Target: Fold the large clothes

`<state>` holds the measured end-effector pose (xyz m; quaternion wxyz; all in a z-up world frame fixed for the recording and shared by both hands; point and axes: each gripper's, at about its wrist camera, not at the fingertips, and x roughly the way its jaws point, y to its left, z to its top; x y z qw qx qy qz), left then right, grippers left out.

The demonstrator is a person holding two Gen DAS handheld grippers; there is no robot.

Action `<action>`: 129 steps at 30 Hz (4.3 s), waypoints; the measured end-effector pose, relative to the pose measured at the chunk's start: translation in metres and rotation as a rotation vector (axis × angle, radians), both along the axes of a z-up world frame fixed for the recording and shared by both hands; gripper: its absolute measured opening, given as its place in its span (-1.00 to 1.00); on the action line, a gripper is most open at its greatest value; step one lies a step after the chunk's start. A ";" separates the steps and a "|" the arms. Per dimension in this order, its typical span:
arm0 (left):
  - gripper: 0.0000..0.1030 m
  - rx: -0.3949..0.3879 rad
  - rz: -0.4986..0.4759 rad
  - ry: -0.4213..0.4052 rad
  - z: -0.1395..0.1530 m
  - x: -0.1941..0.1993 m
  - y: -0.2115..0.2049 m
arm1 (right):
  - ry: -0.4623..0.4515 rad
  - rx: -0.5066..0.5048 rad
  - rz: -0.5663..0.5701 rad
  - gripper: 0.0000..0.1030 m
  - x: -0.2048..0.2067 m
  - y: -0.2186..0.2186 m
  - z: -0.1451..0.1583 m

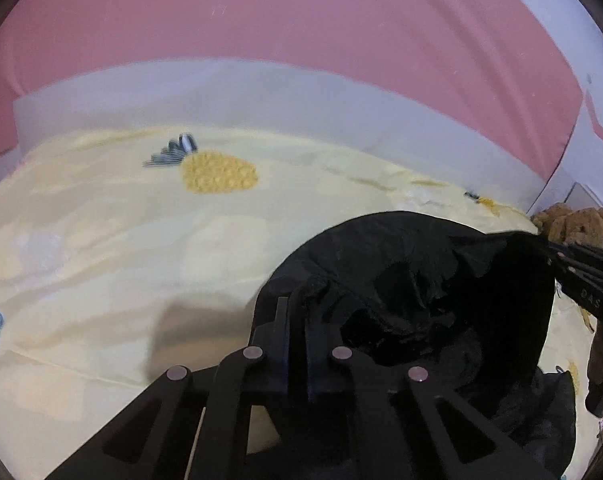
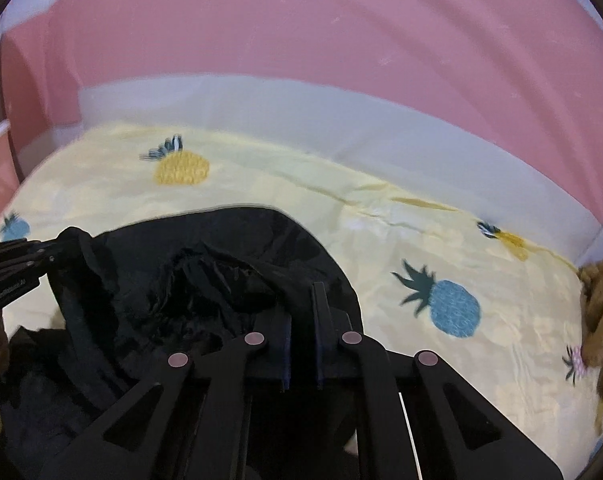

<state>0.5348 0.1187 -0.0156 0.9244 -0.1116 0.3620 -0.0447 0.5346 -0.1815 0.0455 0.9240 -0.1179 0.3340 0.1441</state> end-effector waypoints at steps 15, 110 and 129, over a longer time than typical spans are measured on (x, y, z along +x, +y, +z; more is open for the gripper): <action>-0.91 -0.049 -0.085 -0.207 0.095 -0.115 -0.049 | -0.057 0.280 -0.106 -0.85 -0.134 -0.113 0.028; 0.11 0.062 -0.027 0.009 -0.061 -0.231 -0.064 | 0.175 0.310 -0.189 -0.59 -0.227 -0.094 -0.116; 0.09 -0.017 -0.107 0.111 -0.080 -0.260 -0.079 | 0.285 0.344 -0.014 -0.57 -0.262 -0.039 -0.143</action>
